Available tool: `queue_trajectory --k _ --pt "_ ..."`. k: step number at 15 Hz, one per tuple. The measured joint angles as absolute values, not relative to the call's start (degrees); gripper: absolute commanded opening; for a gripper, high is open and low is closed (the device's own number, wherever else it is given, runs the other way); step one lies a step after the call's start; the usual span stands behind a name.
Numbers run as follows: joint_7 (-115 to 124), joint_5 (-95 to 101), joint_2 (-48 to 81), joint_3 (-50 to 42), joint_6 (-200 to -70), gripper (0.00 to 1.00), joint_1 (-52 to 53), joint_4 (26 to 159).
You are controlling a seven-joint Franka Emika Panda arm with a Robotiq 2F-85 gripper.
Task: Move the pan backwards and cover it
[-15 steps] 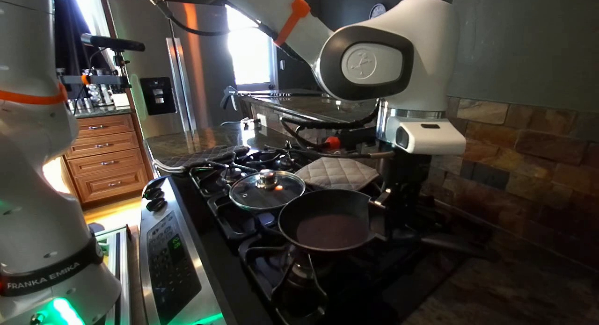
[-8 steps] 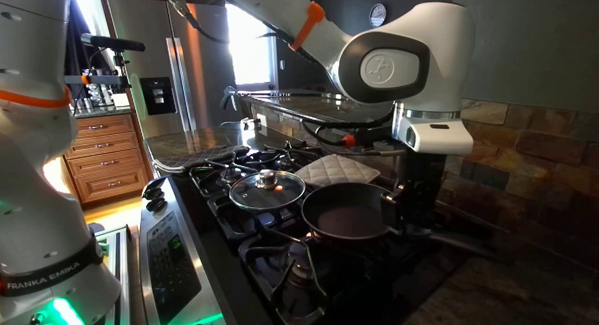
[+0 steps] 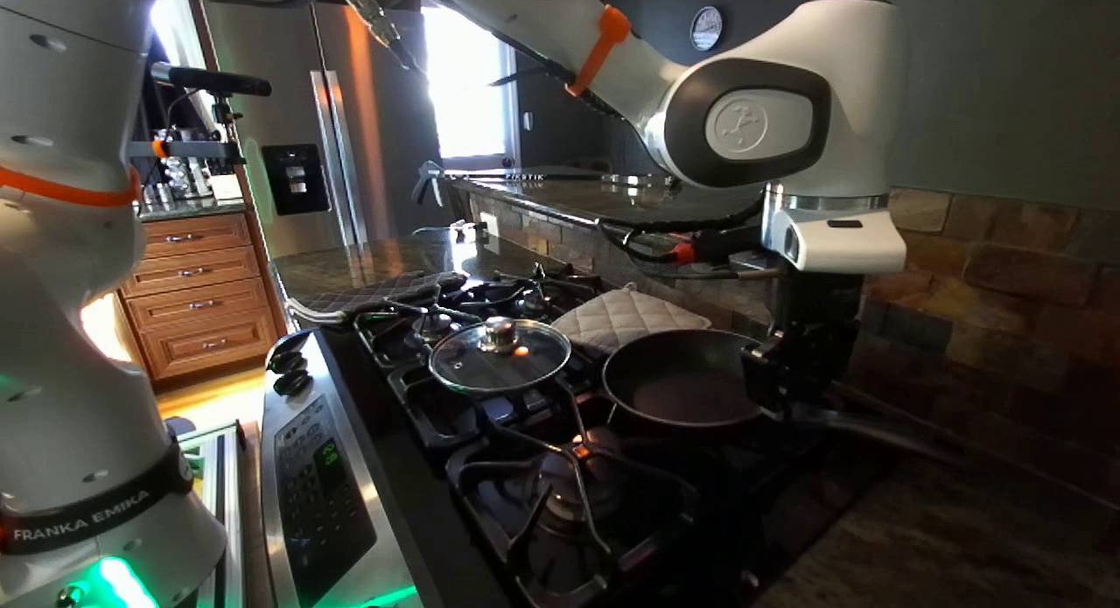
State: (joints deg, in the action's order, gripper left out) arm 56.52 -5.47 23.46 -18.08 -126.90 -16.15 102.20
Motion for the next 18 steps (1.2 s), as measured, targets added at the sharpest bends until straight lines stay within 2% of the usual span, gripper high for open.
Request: queue_trajectory --k 18 --pt "60.1 -6.0 31.8 -16.7 -126.9 0.23 -15.2 90.7"
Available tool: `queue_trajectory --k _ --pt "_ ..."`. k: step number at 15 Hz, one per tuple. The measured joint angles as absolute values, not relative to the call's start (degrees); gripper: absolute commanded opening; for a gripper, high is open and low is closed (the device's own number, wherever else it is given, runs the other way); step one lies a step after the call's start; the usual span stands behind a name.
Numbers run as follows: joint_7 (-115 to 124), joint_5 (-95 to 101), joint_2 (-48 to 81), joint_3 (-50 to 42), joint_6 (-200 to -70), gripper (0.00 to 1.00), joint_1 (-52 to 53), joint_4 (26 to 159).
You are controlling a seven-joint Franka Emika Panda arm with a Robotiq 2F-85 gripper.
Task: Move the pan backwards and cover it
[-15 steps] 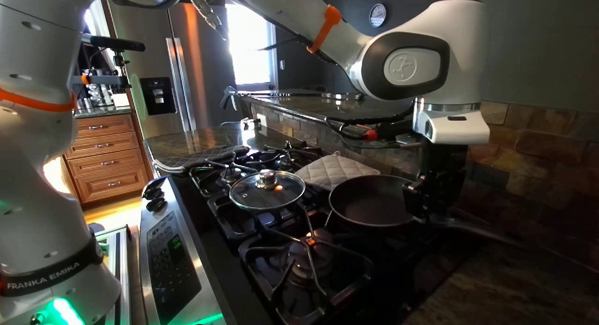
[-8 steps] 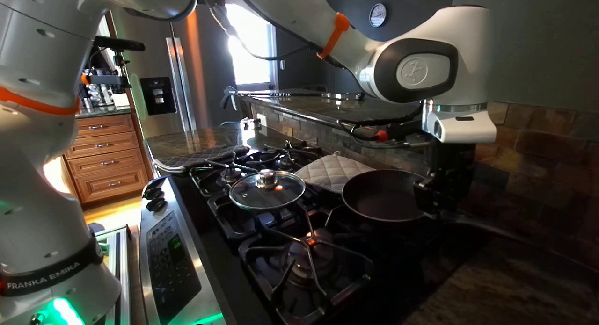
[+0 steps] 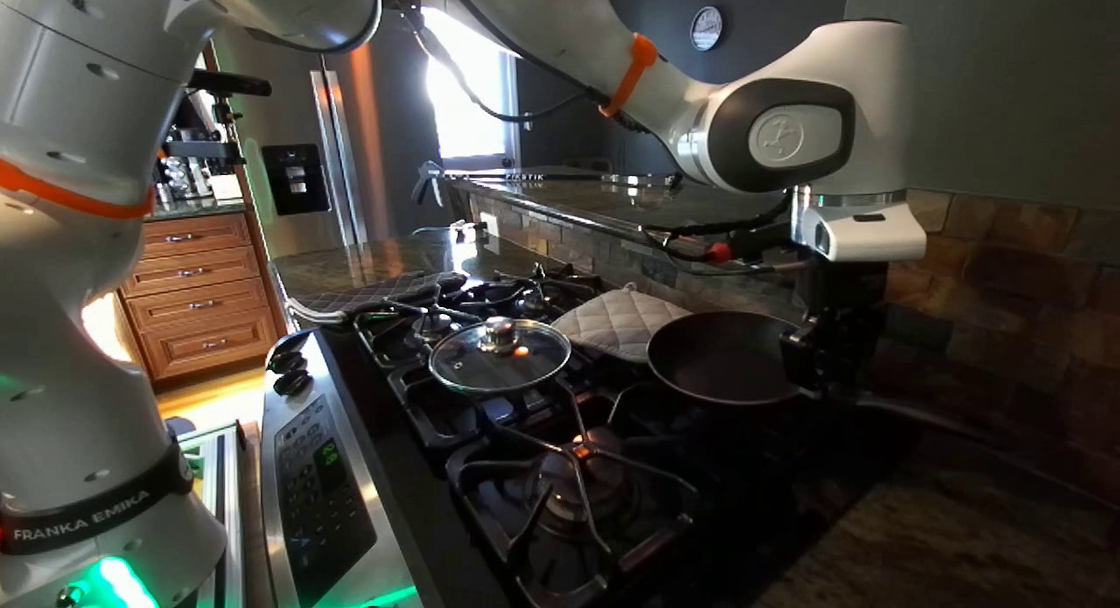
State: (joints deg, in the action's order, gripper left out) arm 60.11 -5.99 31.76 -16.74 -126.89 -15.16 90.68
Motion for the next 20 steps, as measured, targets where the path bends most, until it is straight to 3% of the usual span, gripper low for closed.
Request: queue_trajectory --k 5,7,9,12,14,16,20 --pt "60.1 -5.7 32.8 -16.8 -126.6 0.35 -14.9 89.5" --pt "60.1 -5.6 32.9 -16.8 -126.6 0.6 -14.8 89.3" --pt "60.1 -5.5 33.0 -16.8 -126.6 0.71 -14.6 89.1" --pt "60.1 -5.5 33.9 -16.8 -126.6 0.77 -14.4 88.5" --pt "60.1 -5.5 34.5 -16.8 -126.6 0.95 -14.3 88.3" --pt "60.1 -5.5 34.6 -16.8 -126.6 1.0 -14.2 88.3" --pt "60.1 -5.0 33.8 -16.9 -126.7 1.0 -13.8 87.8"
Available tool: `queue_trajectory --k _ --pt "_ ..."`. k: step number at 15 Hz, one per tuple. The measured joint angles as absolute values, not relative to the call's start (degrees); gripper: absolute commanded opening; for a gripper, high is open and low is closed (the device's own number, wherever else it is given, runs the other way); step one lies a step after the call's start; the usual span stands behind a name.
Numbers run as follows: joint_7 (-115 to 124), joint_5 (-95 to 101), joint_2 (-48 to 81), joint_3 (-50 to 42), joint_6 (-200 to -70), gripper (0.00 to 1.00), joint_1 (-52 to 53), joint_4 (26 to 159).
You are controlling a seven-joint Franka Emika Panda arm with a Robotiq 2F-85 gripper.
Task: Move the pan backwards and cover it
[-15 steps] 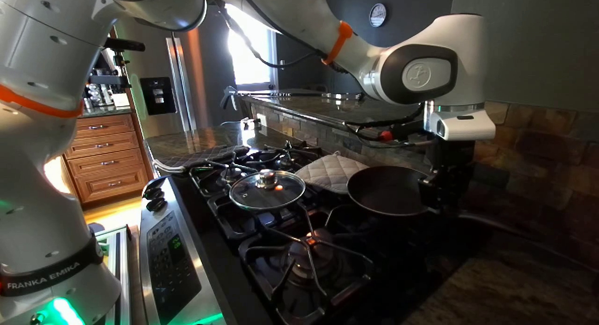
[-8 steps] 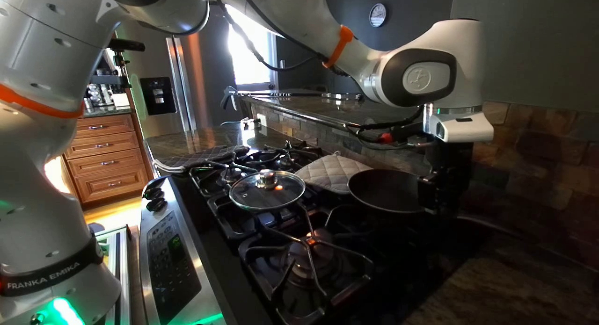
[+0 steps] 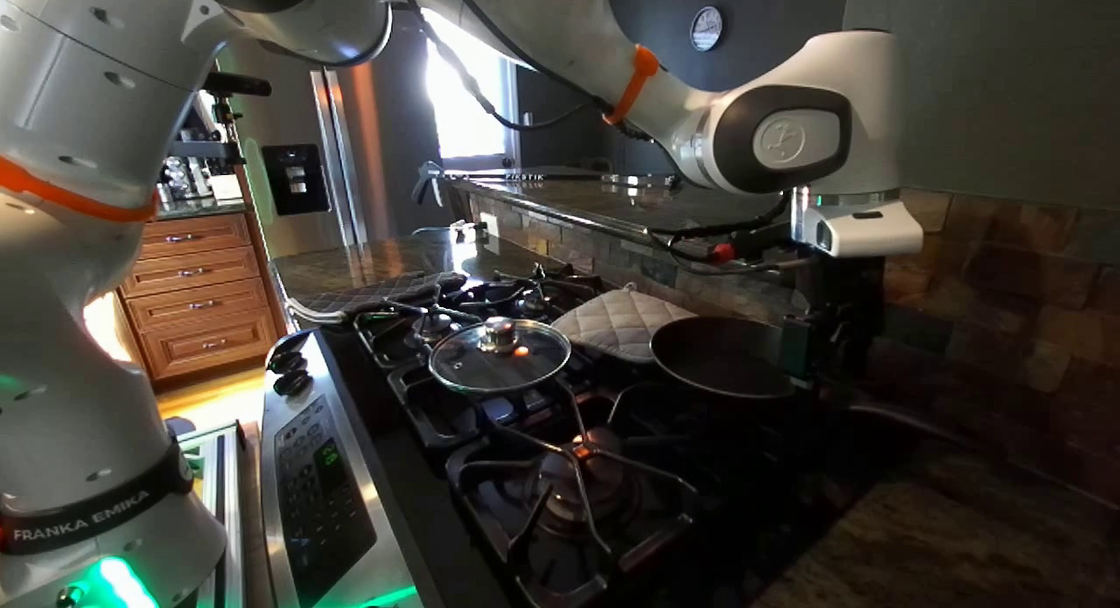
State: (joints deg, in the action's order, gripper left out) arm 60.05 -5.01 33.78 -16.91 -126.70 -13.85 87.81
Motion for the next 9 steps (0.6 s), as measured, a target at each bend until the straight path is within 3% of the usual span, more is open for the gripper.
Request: queue_trajectory --k 9 --pt "53.5 2.5 17.4 -15.8 -126.5 1.0 -8.5 98.8"
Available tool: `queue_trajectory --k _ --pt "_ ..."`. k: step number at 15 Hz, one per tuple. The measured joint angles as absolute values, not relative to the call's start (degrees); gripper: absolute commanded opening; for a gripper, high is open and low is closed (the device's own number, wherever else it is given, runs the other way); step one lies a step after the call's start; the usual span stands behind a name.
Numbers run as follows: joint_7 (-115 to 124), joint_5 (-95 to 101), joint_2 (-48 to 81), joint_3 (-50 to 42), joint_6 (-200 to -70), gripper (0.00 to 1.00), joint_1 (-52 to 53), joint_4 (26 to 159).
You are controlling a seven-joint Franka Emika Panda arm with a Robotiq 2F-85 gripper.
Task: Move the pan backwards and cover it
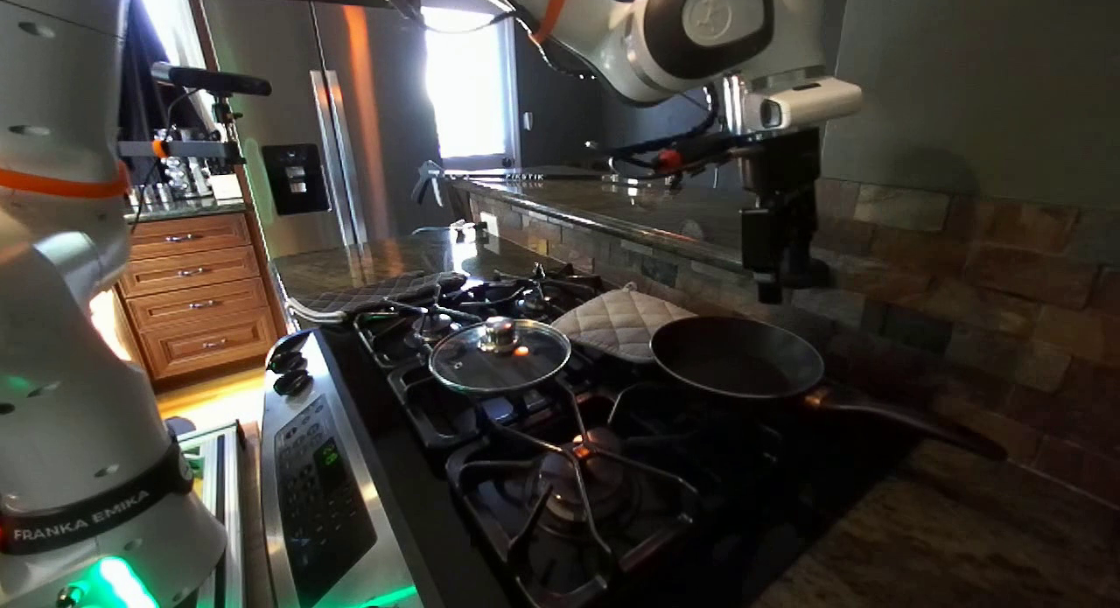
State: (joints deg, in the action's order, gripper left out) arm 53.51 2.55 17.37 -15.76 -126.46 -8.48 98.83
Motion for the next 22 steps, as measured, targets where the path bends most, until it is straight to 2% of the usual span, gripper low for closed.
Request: queue_trajectory --k 6,10,22 --pt "42.3 2.4 1.0 -10.0 -123.9 1.0 -5.9 116.6" --pt "35.0 1.6 -5.6 -5.8 -124.0 1.0 -4.3 126.5" --pt "10.5 0.5 -1.8 -1.9 -125.9 1.0 -2.1 130.0"
